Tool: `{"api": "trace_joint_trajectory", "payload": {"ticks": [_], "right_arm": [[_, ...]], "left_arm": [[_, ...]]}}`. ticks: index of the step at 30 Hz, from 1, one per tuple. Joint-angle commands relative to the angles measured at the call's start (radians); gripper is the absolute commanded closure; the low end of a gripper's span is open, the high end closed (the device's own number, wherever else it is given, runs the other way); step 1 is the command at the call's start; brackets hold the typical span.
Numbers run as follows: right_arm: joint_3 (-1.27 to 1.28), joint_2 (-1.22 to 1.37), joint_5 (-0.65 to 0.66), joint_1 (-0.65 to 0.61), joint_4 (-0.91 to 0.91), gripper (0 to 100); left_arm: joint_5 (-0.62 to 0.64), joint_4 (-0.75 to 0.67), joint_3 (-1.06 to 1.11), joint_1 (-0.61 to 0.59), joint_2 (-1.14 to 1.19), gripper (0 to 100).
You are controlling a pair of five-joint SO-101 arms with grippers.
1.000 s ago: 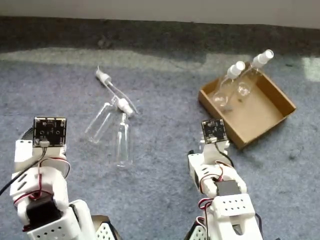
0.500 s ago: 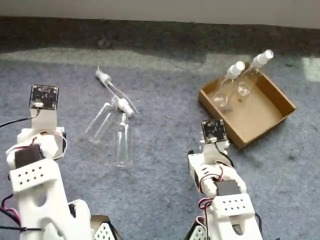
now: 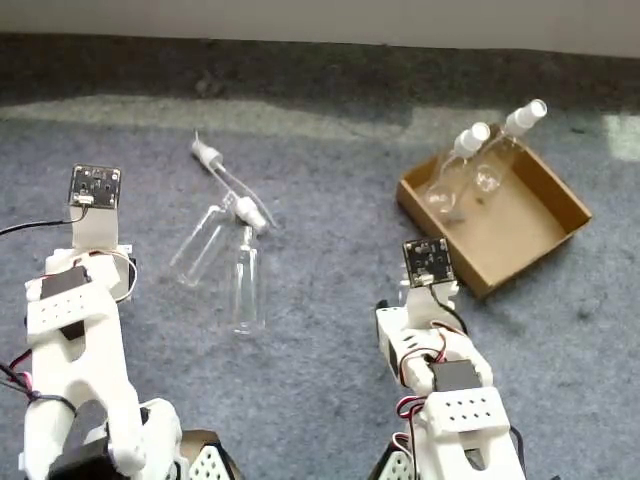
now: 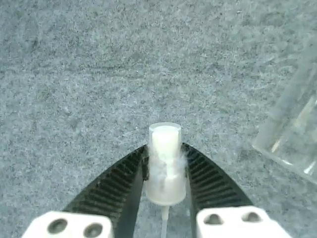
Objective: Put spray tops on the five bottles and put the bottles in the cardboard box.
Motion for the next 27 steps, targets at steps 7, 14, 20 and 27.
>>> {"api": "trace_joint_trajectory", "payload": {"ticks": [7, 14, 20, 27], "right_arm": [[-0.001, -0.01, -0.002, 0.004, -0.027, 87.1], [-0.001, -0.01, -0.002, 0.004, -0.027, 87.1], [-0.001, -0.01, -0.002, 0.004, -0.027, 87.1], [-0.001, -0.01, -0.002, 0.004, -0.027, 87.1]], "left_arm": [[0.017, -0.129, -0.058, -0.004, 0.139, 98], [0.011, -0.138, -0.059, -0.004, 0.205, 87], [0.009, -0.193, -0.059, -0.005, 0.213, 87], [-0.106, -0.189, -0.048, -0.005, 0.214, 87]]}}
